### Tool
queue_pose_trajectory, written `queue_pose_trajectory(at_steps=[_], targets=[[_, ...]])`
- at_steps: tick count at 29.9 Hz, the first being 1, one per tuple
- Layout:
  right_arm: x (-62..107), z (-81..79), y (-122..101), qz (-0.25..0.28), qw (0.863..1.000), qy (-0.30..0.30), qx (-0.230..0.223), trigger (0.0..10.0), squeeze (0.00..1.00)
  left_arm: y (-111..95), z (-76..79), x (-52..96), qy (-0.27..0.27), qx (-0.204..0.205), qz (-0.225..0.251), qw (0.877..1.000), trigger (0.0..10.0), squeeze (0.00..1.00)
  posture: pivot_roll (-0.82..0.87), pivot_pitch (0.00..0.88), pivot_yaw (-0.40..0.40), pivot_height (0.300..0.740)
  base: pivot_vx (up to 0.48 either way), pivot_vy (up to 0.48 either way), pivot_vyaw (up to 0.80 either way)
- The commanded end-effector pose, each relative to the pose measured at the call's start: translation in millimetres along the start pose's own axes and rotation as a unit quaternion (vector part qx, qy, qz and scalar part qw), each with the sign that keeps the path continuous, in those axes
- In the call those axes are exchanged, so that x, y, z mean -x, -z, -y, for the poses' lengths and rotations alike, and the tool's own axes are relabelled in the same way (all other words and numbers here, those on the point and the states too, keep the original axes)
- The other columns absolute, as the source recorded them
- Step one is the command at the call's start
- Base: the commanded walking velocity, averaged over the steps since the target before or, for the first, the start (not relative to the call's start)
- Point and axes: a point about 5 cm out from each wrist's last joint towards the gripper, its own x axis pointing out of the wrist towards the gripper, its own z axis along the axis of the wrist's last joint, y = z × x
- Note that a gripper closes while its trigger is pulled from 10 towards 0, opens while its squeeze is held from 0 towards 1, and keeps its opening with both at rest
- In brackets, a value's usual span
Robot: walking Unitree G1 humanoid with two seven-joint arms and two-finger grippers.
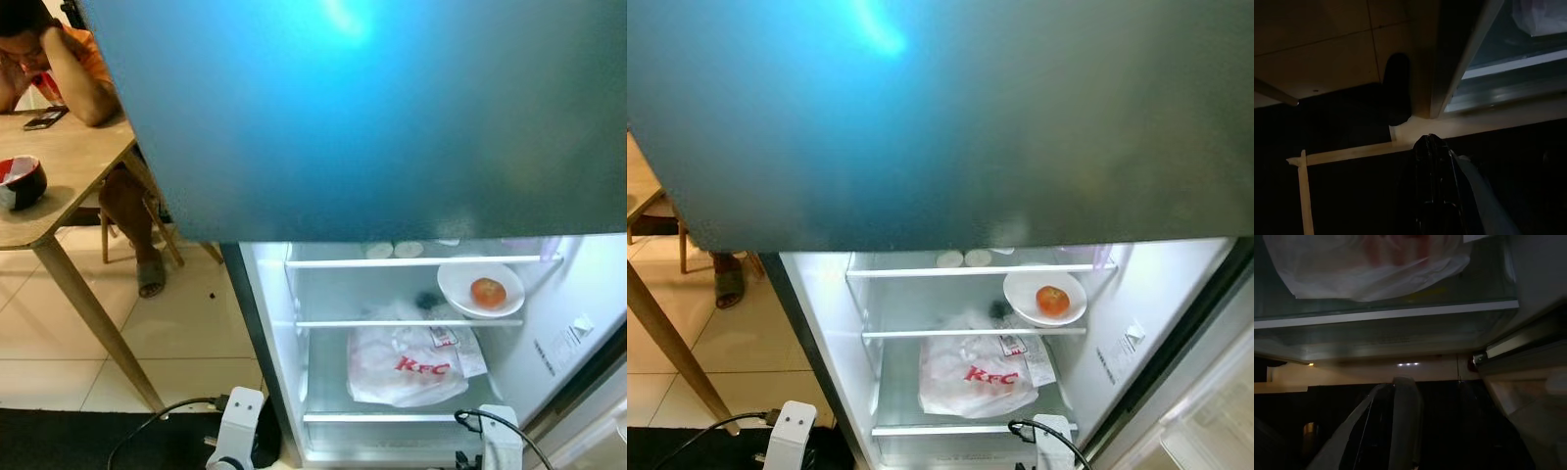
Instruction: Restocking fridge
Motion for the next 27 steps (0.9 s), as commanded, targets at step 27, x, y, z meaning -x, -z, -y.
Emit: queue_pose_trajectory(at_steps=[27], targets=[[2.6,2.7,6.2,0.013,1.0,0.002,-0.013,10.0,0.0,4.4,8.1,0.7,0.017,-0.016,-0.004,1.0,10.0,0.0,-0.07,0.022,0.036,0.683,0.0,0.0,0.0]])
